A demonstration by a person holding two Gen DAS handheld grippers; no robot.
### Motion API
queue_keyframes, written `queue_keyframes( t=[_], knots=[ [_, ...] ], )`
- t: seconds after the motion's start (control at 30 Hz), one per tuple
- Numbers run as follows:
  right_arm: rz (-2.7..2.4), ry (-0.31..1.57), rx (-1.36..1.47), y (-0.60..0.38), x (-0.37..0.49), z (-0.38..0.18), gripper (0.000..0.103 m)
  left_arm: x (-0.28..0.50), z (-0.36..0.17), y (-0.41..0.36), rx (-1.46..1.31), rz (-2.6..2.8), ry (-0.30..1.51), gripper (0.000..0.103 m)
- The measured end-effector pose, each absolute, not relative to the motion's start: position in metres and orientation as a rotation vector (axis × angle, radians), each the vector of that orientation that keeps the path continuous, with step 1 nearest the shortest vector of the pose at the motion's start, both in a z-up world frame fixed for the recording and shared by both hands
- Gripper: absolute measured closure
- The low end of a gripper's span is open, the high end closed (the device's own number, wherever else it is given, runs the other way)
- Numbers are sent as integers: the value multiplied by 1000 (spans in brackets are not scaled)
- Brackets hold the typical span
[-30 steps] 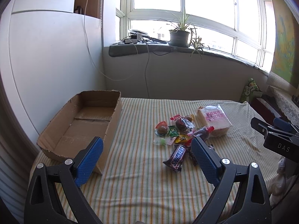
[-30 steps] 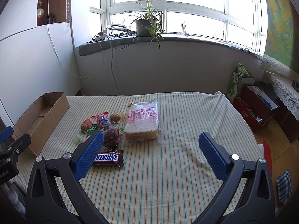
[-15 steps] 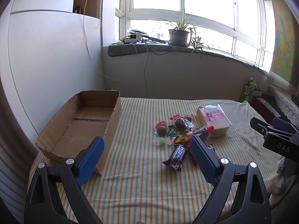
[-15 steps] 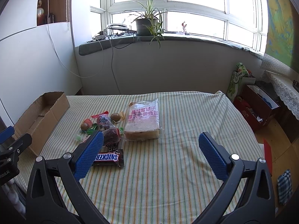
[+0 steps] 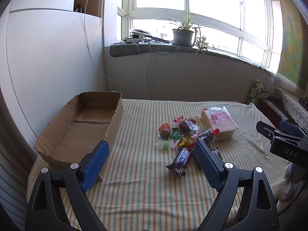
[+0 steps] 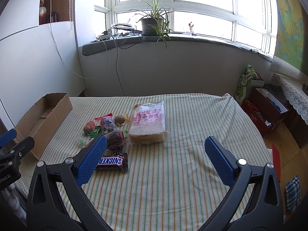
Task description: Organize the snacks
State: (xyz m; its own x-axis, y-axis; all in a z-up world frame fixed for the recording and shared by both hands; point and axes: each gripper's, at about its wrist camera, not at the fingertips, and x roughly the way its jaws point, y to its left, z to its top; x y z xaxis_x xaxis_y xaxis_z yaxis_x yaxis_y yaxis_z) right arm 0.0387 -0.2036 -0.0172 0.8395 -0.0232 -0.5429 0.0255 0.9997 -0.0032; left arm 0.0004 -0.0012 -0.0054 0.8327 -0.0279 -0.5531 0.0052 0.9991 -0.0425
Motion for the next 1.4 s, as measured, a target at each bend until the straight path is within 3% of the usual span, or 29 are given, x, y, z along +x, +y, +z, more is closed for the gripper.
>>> queue_keyframes(
  t=[0.3, 0.5, 0.7, 1.17, 1.4],
  knots=[
    [-3, 588, -5, -201, 42, -22, 0, 2, -10, -2, -45, -32, 603, 19],
    [37, 610, -2, -202, 46, -28, 5, 6, -16, -3, -54, -59, 628, 24],
    [111, 654, -2, -198, 51, -42, 18, 16, -33, -4, -85, -110, 698, 34],
    [276, 790, -17, -179, 86, -77, 29, 43, -65, -13, -96, -205, 808, 43],
    [427, 871, -69, -173, 116, -83, 45, 53, -71, -19, -78, -231, 827, 48]
  ],
)
